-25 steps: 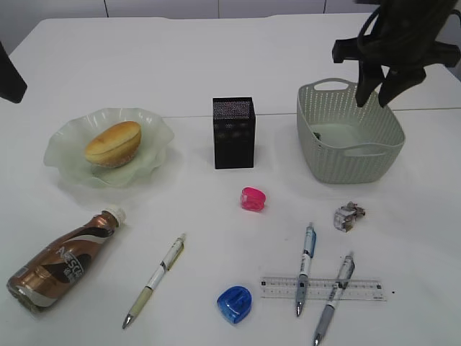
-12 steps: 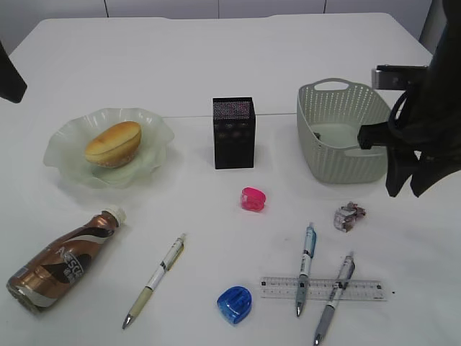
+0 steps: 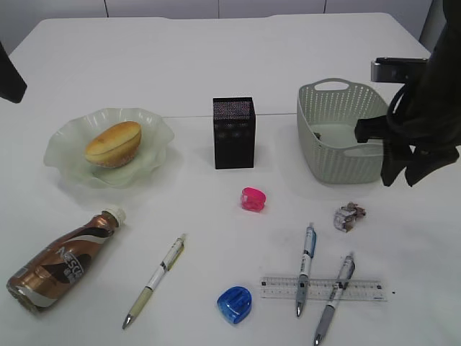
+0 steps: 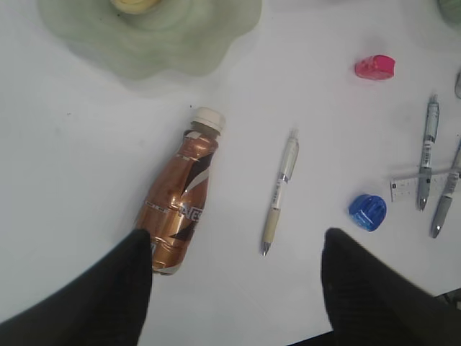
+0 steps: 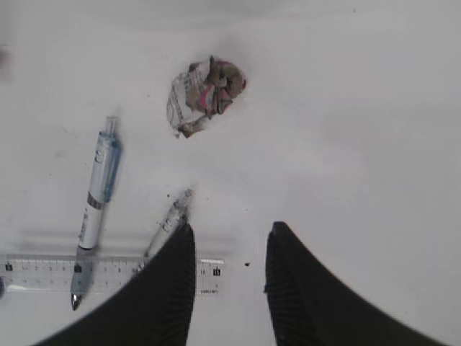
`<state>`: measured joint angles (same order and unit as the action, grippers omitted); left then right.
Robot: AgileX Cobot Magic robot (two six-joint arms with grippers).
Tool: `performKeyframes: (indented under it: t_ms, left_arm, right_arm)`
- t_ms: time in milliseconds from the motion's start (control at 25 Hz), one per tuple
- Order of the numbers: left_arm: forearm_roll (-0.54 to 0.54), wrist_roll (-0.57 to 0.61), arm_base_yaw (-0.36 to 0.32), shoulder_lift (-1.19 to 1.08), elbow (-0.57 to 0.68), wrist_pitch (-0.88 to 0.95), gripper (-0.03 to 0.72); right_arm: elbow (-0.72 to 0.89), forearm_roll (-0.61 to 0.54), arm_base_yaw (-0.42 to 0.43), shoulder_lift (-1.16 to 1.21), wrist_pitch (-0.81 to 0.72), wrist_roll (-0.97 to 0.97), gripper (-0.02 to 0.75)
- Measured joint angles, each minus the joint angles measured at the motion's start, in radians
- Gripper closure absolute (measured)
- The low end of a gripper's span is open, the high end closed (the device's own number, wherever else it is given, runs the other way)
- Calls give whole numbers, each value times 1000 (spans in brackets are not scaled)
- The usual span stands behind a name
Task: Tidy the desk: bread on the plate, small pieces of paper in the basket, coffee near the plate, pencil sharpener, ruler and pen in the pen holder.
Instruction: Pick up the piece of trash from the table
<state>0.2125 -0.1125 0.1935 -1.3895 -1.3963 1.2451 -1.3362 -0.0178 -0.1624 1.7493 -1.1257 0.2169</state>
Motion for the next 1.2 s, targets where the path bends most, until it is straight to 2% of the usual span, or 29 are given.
performKeyframes:
  t_ms: [120, 280, 360, 920, 1200]
  left_arm:
    - [0, 0, 0, 0, 0, 0, 156]
    - [0, 0, 0, 0, 0, 0, 157]
    - [0, 0, 0, 0, 0, 0, 157]
    - [0, 0, 0, 0, 0, 0, 157]
    - [0, 0, 0, 0, 0, 0, 157]
  right_arm:
    - [2, -5, 0, 0, 42, 8, 413]
    - [2, -24, 0, 0, 106, 11, 254]
    - [2, -28, 0, 0, 135, 13, 220]
    - [2, -53, 0, 210, 149, 11, 205]
    - [2, -120, 0, 261, 243, -21, 224]
